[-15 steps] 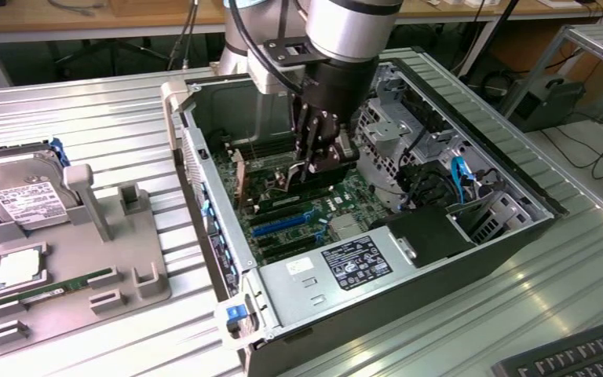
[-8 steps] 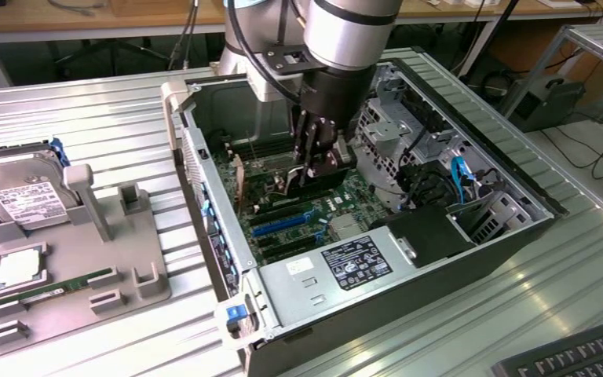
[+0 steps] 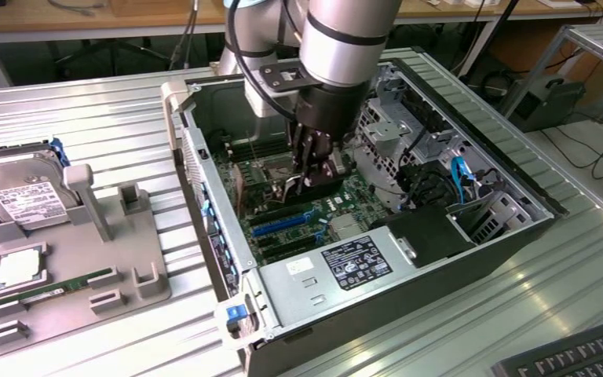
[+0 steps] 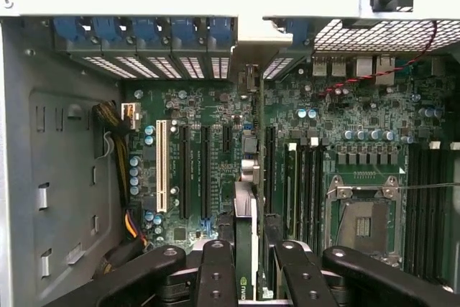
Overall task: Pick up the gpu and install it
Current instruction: 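Insert the gpu into the slot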
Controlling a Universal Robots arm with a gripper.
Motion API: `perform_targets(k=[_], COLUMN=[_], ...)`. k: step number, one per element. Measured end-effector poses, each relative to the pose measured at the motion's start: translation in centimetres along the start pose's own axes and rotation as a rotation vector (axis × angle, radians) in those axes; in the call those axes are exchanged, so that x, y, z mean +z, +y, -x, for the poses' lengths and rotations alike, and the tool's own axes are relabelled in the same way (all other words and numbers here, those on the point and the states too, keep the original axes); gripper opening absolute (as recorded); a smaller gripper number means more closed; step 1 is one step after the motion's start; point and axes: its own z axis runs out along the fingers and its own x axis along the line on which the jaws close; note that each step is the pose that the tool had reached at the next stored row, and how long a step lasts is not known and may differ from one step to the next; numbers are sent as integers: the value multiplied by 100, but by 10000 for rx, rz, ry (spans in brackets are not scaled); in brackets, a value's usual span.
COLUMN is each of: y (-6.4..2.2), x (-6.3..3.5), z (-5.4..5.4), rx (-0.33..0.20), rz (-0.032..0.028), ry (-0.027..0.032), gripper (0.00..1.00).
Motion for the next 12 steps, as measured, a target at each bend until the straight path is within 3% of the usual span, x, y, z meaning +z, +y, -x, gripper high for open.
perform_targets(k=[12], y=[52], x=[182], z=[10], rx=[25], rz=[0], ry=[-6], gripper=[26])
